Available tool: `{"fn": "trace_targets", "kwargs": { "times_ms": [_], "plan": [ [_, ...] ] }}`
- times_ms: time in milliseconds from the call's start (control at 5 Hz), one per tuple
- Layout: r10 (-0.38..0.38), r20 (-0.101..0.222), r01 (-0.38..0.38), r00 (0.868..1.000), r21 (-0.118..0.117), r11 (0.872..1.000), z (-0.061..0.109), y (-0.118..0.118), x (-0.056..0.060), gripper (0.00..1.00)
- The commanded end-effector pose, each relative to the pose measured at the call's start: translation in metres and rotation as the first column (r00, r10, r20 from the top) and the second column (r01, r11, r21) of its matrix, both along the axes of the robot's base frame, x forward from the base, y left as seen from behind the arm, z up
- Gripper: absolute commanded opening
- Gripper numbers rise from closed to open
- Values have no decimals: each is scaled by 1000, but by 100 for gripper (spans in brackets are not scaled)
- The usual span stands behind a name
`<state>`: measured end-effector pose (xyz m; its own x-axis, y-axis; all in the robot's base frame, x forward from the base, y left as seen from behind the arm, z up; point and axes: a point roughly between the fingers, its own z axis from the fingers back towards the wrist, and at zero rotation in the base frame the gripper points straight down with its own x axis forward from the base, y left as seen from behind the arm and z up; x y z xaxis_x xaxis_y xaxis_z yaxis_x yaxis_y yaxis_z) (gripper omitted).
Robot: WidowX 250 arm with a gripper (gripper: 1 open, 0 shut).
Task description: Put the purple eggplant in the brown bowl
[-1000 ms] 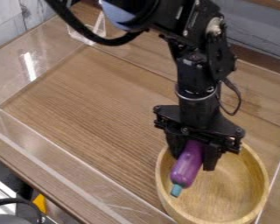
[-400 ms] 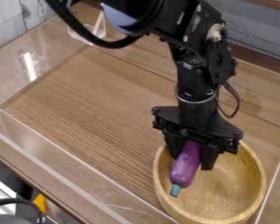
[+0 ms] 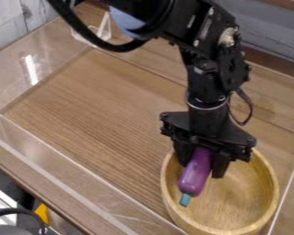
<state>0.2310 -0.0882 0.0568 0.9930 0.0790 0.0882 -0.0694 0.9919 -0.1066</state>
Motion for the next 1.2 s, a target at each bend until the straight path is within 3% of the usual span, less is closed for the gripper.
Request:
{"fn": "trace_targets", "kwargs": {
  "times_ms": [0,800,1000],
  "plan": [
    [-2,29,2,1000,-2,1000,5,-2,3,0],
    [13,7,-13,1000,-15,1000,0,-13,0,0],
    [17,0,-17,1000,-17,1000,-1,-15,0,100]
  ]
}}
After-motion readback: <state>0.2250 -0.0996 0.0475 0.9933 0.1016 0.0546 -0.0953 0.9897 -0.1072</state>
